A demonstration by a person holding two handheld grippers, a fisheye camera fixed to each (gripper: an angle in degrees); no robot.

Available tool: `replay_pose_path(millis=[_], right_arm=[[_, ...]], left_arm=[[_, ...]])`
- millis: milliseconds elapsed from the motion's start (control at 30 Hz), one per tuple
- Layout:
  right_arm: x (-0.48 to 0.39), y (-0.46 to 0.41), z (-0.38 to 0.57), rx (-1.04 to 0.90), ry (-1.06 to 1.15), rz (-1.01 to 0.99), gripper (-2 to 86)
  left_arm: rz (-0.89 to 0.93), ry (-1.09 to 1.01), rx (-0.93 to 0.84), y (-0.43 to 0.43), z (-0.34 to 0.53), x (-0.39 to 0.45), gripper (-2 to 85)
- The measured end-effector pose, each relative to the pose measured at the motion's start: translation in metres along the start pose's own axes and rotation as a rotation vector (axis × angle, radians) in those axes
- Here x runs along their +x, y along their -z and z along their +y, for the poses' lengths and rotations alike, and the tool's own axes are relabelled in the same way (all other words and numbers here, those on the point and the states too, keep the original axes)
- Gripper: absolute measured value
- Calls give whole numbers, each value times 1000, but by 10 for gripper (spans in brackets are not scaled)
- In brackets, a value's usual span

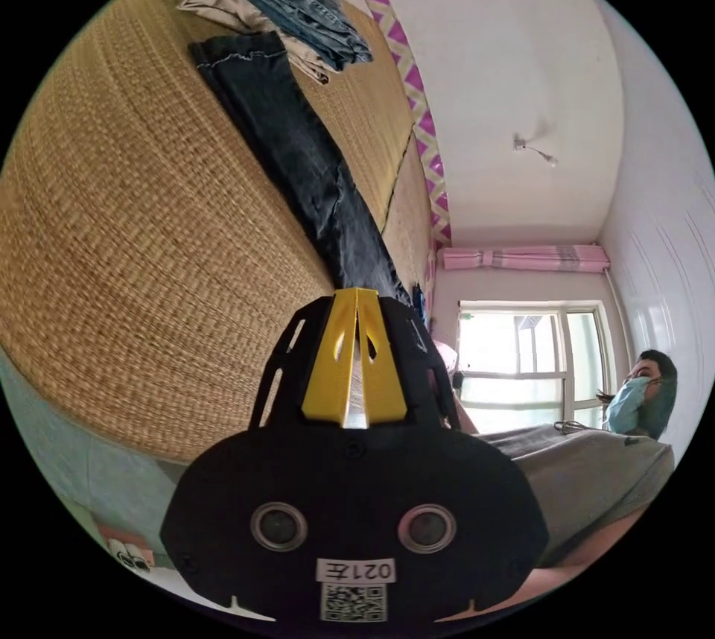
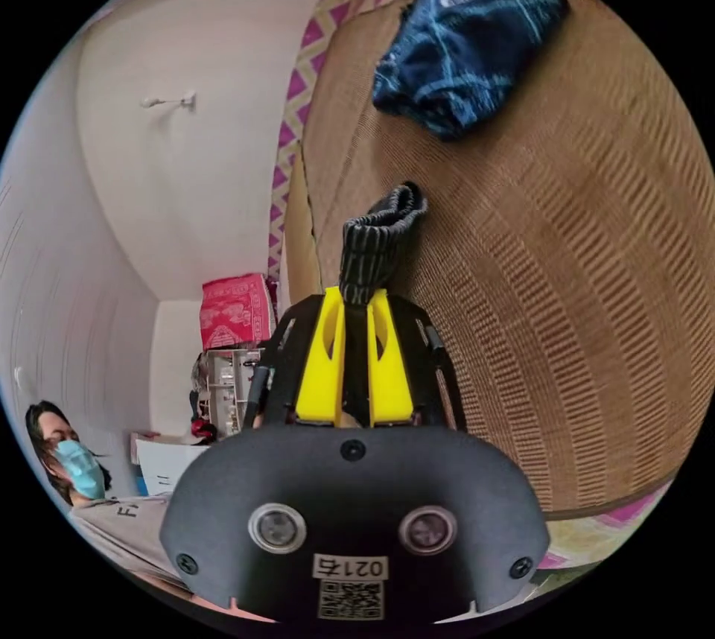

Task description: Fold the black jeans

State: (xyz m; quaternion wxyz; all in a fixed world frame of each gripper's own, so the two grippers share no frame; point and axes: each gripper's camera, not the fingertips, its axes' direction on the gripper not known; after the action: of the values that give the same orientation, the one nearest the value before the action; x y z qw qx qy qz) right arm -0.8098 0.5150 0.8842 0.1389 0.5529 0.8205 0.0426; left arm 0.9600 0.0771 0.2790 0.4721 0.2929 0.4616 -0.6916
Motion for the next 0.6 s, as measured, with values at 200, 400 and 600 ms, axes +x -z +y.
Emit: replay_pose_path(millis=[200, 400, 600], right_arm=[[-5, 39, -43, -35, -84, 135, 79], [-23, 36, -1, 175, -220, 272, 77], [-164, -65, 3, 14, 406, 321, 64]], left_arm=[[-2, -31, -54, -42, 16, 51, -9], [-143, -132, -79, -59, 10, 108, 9], [-639, -655, -176, -101, -39, 211, 74]])
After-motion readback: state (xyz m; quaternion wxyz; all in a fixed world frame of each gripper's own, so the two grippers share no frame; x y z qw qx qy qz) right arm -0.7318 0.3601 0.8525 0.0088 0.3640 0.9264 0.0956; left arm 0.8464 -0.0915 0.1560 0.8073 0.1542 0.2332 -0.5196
